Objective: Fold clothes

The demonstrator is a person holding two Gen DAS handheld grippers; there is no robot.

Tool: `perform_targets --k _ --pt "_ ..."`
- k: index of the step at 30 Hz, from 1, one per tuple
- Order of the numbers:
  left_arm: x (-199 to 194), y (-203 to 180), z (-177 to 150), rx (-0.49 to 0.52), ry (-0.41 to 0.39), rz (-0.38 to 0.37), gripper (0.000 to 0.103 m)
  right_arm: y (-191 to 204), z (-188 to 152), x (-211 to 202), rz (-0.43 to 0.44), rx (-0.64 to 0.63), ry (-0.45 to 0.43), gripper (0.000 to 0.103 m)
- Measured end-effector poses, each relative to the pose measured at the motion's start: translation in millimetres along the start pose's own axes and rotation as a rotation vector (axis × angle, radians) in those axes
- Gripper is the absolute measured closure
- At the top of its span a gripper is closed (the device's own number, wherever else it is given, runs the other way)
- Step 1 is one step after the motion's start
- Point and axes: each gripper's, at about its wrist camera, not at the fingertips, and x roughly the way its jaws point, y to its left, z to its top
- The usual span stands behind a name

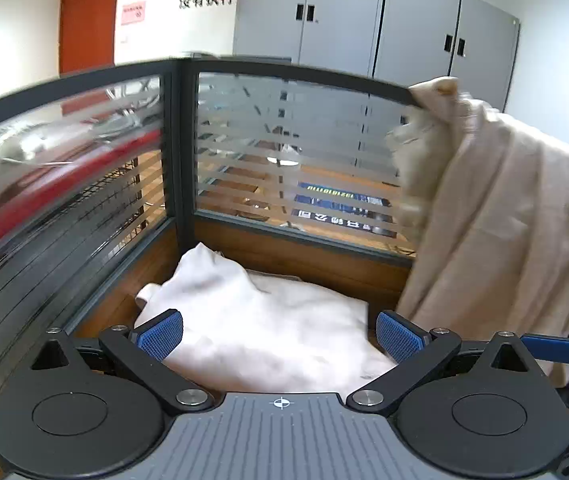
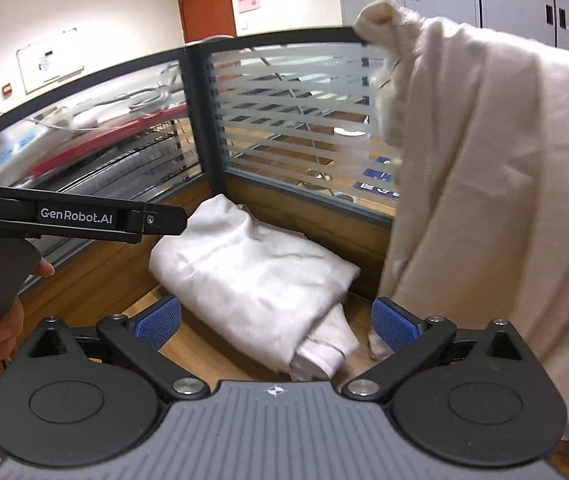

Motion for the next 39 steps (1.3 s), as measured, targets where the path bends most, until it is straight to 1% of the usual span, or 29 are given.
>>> perform_targets --k 2,3,6,8,10,11,13,15,18,20,24,25,27,29,31,32,35,39 --pt "-21 -15 -9 -0.012 -0.027 0.023 0.000 -5 -8 -23 -0.002 -0.013 0.000 0.001" --pt "-31 -23 -15 -0.017 -0.055 0.041 0.000 -7 -11 -33 -0.004 -0.021 0.000 0.001" --pt "-58 -46 -33 0.003 -0.109 0.072 0.000 -15 -25 -66 -0.030 -0.040 0.001 0.000" --pt "-71 -64 -43 0.034 -0.099 0.096 0.000 -21 -37 -88 -0.046 -0.046 -0.004 0.000" --pt "-83 -81 -54 0.039 -0.086 0.111 0.000 -27 -49 -109 -0.054 -0.054 -0.007 0.000" --pt "-88 -88 -58 0.039 -0.071 0.106 0.000 -30 -55 -119 -0.061 -0.059 -0.008 0.000" --pt "-98 -105 -71 0.044 -0.054 0.121 0.000 -36 -67 -139 -0.087 -0.072 -0.014 0.000" --pt "-108 -122 -85 0.074 -0.059 0.148 0.000 -39 -79 -156 -0.121 -0.088 -0.013 0.000" --pt "-122 -150 -104 0.138 -0.058 0.164 0.000 -43 -97 -177 -0.162 -0.135 0.015 0.000" --pt "-131 -163 -115 0.159 -0.045 0.146 0.000 -48 -111 -192 -0.166 -0.130 0.009 0.000" --pt "-145 -180 -135 0.103 -0.012 0.100 0.000 -63 -135 -220 -0.149 -0.089 -0.009 0.000" --pt "-147 -184 -139 0.100 -0.004 0.084 0.000 -66 -139 -226 -0.153 -0.078 -0.009 0.000" --pt "-152 -192 -149 0.127 0.010 0.049 0.000 -72 -148 -237 -0.168 -0.054 -0.007 0.000" --pt "-156 -200 -158 0.148 0.016 0.031 0.000 -75 -157 -245 -0.194 -0.040 -0.021 0.000" --pt "-160 -202 -165 0.123 0.025 0.014 0.000 -76 -165 -252 -0.211 -0.036 -0.037 0.000" --pt "-160 -203 -168 0.113 0.034 0.005 0.000 -78 -168 -254 -0.206 -0.025 -0.032 0.000" --pt "-159 -208 -178 0.123 0.083 0.019 0.000 -83 -180 -254 -0.188 0.014 -0.009 0.000" --pt "-156 -212 -185 0.145 0.120 0.009 0.000 -86 -194 -256 -0.214 0.062 0.020 0.000"
